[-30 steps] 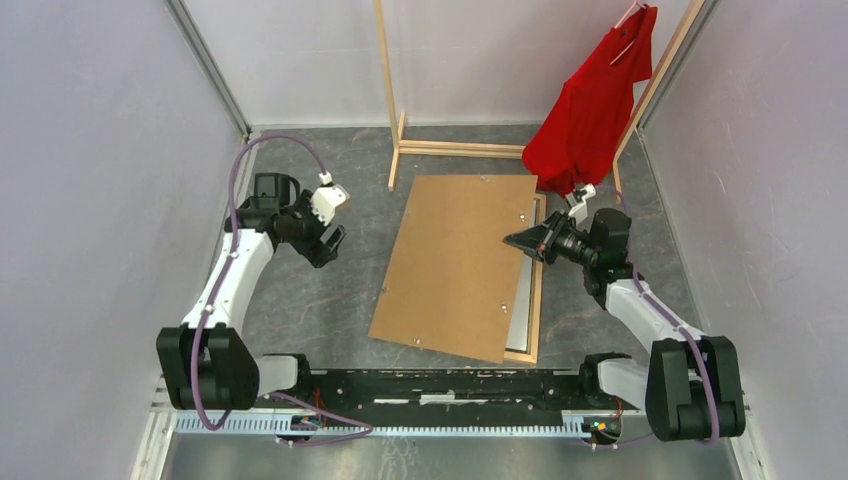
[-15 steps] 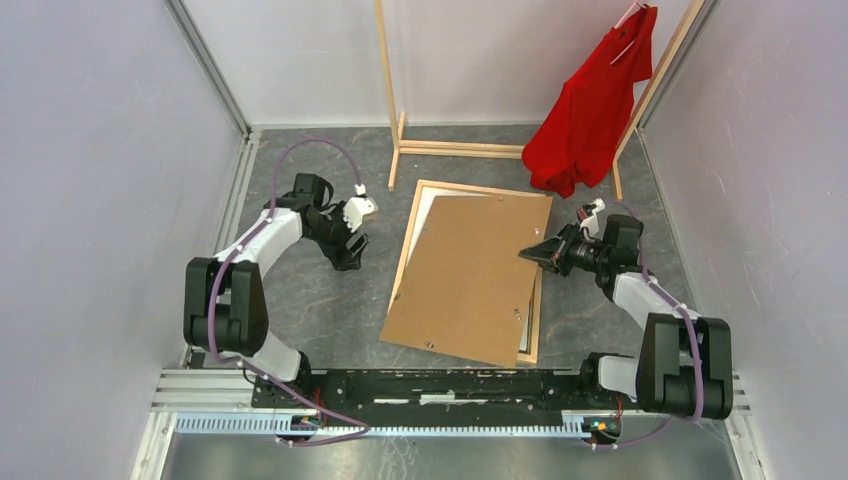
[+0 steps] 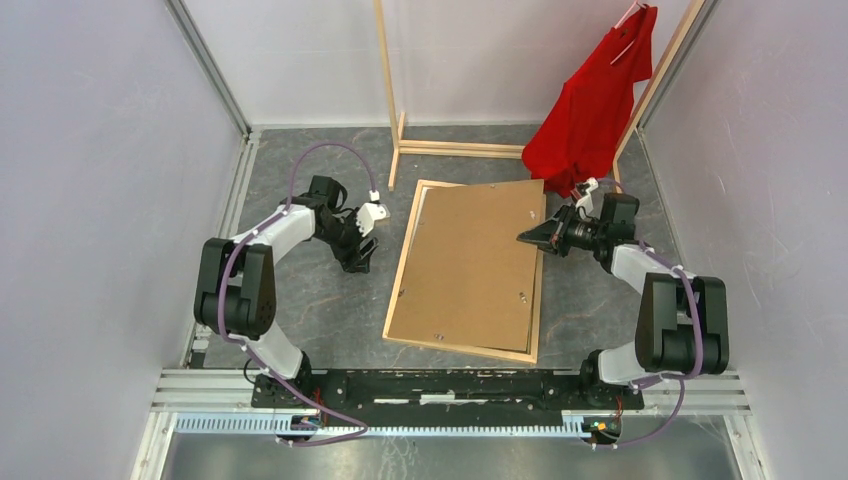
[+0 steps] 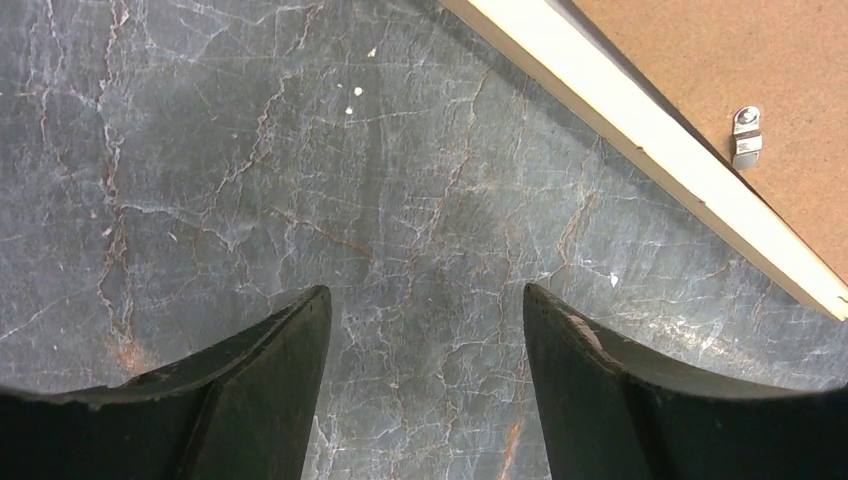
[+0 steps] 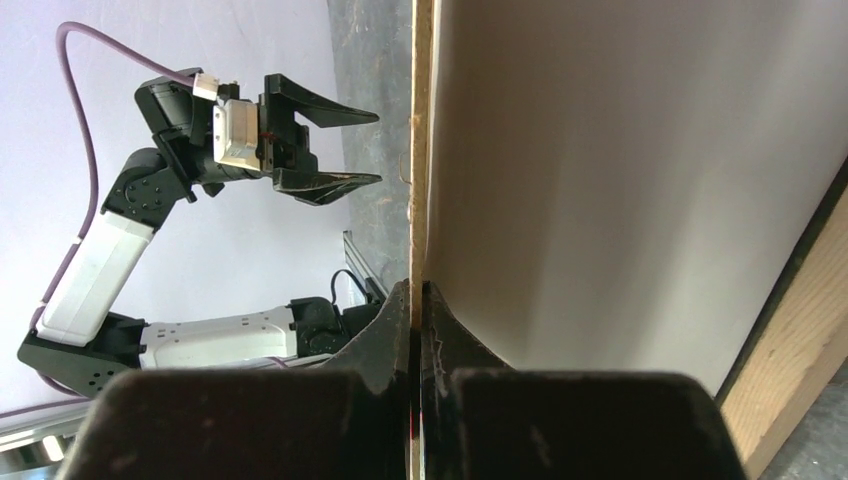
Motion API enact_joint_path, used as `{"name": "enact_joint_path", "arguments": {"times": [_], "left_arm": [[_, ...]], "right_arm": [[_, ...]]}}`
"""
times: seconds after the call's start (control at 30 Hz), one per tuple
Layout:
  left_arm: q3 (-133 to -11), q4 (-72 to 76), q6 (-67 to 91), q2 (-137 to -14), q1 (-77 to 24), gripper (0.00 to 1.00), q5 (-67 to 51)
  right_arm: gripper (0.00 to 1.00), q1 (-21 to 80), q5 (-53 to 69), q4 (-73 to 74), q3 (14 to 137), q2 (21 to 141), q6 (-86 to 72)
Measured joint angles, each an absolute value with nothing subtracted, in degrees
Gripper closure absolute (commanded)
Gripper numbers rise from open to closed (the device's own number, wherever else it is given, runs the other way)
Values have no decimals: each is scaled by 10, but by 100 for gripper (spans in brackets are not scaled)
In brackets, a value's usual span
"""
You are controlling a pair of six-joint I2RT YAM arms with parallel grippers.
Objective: Put the photo into the frame
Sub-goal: Place the photo frame item in the photo frame.
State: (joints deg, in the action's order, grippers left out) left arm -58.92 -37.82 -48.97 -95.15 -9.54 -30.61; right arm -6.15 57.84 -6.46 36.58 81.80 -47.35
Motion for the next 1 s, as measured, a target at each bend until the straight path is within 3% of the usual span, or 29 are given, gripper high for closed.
{"name": "enact_joint_path", "arguments": {"times": [1.0], "left_arm": [[-611, -362, -489, -985, -156, 30, -305]], "right_arm": [[100, -65, 592, -74, 424, 905, -437]]}}
